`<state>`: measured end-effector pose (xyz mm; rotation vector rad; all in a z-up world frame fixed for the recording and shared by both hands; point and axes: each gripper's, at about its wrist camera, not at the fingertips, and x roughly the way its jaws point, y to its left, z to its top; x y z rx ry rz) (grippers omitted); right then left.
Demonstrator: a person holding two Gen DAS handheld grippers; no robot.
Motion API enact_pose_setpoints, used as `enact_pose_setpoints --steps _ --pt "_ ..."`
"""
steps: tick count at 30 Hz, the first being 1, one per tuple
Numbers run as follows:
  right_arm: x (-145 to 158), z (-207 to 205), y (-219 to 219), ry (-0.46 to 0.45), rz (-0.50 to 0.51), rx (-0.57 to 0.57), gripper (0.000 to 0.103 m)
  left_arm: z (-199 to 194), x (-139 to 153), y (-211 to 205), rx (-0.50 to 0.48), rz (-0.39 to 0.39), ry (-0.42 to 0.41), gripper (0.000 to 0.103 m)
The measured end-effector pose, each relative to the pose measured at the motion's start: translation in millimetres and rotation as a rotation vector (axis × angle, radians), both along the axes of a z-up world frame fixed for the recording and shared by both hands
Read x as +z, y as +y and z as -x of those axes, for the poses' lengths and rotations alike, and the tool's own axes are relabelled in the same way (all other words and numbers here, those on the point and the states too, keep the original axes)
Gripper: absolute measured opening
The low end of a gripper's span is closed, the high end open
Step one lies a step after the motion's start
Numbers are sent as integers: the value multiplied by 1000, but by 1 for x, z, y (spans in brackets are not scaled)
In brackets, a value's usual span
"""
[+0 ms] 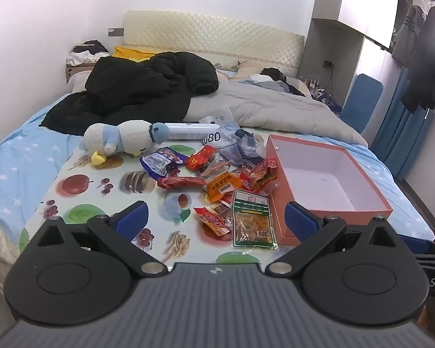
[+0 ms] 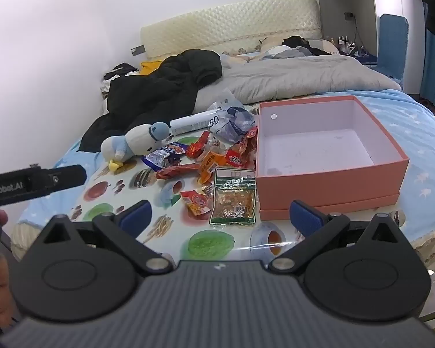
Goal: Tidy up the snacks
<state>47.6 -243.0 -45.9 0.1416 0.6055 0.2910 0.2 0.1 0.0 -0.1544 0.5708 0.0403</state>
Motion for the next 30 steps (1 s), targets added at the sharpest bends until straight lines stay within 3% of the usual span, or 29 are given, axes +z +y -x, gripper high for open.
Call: enact_pose_setpoints --steps 8,14,30 --pt "-3 2 1 -31 12 -10 103 1 -3 -3 0 -10 3 102" --pt "-7 -3 0 1 6 -18 103 -5 -26 8 11 2 40 102" --pt "-12 1 3 5 6 -10 103 -5 -23 8 -4 16 39 102"
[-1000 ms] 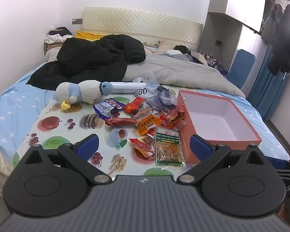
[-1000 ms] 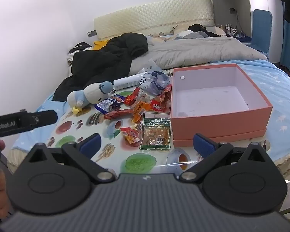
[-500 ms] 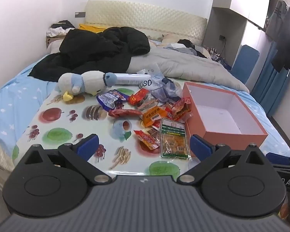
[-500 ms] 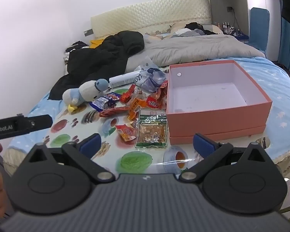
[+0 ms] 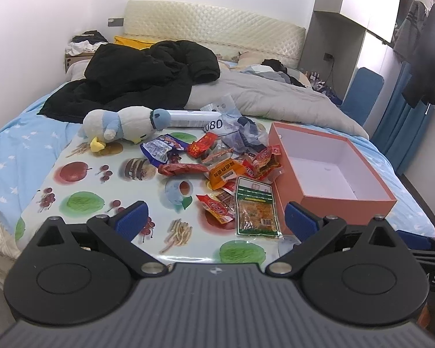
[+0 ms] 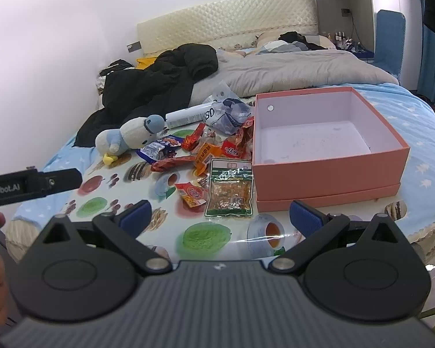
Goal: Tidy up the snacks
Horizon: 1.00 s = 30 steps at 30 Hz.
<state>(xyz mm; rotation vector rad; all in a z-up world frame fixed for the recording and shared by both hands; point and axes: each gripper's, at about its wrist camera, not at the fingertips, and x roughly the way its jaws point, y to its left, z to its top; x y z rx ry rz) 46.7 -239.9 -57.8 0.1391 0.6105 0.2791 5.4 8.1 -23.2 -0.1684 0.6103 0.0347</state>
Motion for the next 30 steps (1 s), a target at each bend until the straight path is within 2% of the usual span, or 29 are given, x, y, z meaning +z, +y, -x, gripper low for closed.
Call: enact_pose_setpoints --steps 30 --pt "-2 1 2 7 2 0 103 2 -3 -1 -3 9 -5 102"
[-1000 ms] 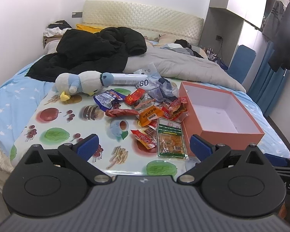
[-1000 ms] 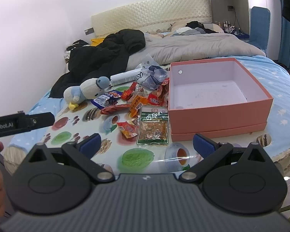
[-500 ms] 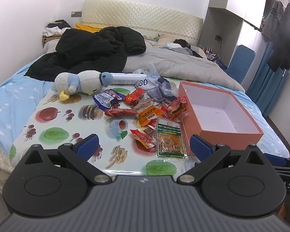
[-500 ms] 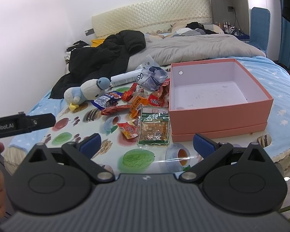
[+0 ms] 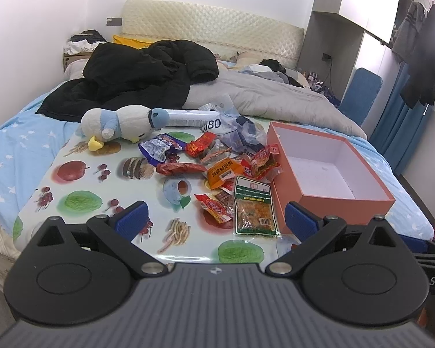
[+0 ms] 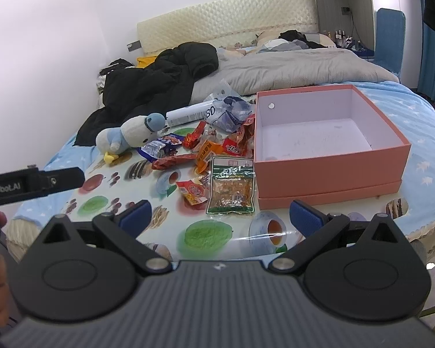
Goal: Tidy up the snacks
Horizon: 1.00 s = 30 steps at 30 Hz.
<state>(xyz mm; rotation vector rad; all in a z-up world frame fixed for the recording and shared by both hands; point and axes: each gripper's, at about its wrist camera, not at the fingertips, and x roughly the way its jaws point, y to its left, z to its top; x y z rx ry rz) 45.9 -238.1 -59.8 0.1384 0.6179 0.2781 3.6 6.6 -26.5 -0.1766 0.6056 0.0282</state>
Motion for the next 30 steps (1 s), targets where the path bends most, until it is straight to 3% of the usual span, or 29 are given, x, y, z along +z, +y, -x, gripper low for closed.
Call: enact_pose_setpoints --steps 17,30 --pt "-3 1 -7 18 -38 -3 103 -4 -6 0 -9 -1 17 102" --pt "-26 -19 -12 55 -44 -21 103 -46 -34 6 -19 42 115 102"
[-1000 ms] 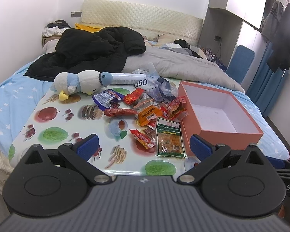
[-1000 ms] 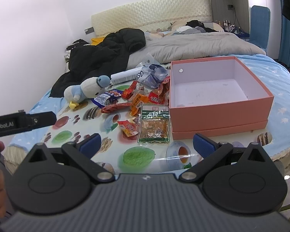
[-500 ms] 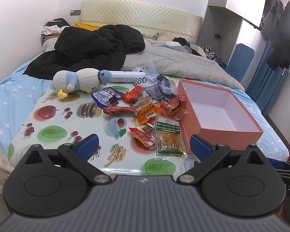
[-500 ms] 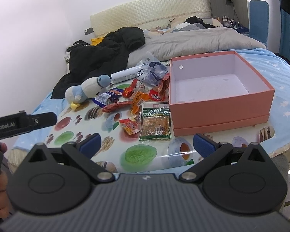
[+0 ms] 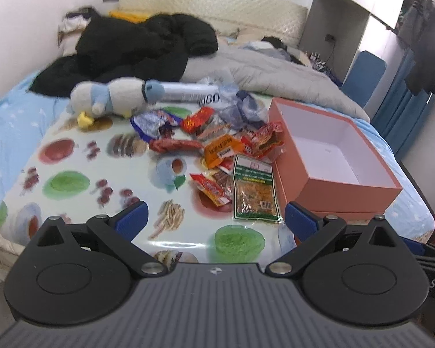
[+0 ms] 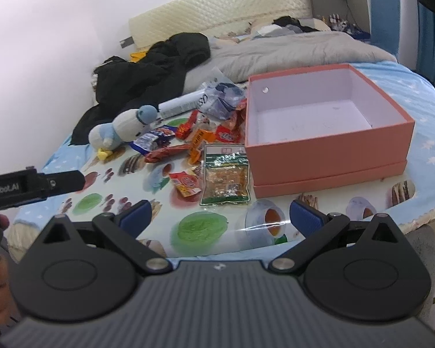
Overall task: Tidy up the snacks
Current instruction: 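Close the right tool on the green bag while the left tool reaches the meat pack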
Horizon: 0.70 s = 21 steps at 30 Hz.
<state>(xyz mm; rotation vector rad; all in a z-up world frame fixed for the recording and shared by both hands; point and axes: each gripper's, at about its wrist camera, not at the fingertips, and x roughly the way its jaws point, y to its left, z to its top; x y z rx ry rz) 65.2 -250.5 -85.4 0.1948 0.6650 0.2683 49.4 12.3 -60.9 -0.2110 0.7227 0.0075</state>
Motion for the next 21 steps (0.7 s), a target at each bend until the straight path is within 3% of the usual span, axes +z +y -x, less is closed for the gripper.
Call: enact_pose_setpoints --steps 6,14,16,18,19,21 --pt "-12 -18 9 -3 28 15 103 -32 -14 13 -3 75 43 102" --pt "-29 -44 24 -31 125 -3 103 -79 -38 14 -27 7 75 102" --pt "-34 -53 25 -32 118 6 98 -91 -49 21 -28 25 89 102" --pt "-41 -61 28 -19 112 31 87 -105 -60 31 -26 61 94 102" --pt "-44 -63 32 -20 121 41 76 -111 -66 36 -22 89 95 102" --pt "-53 -69 40 -8 133 74 74 -125 -79 47 0 152 115 101"
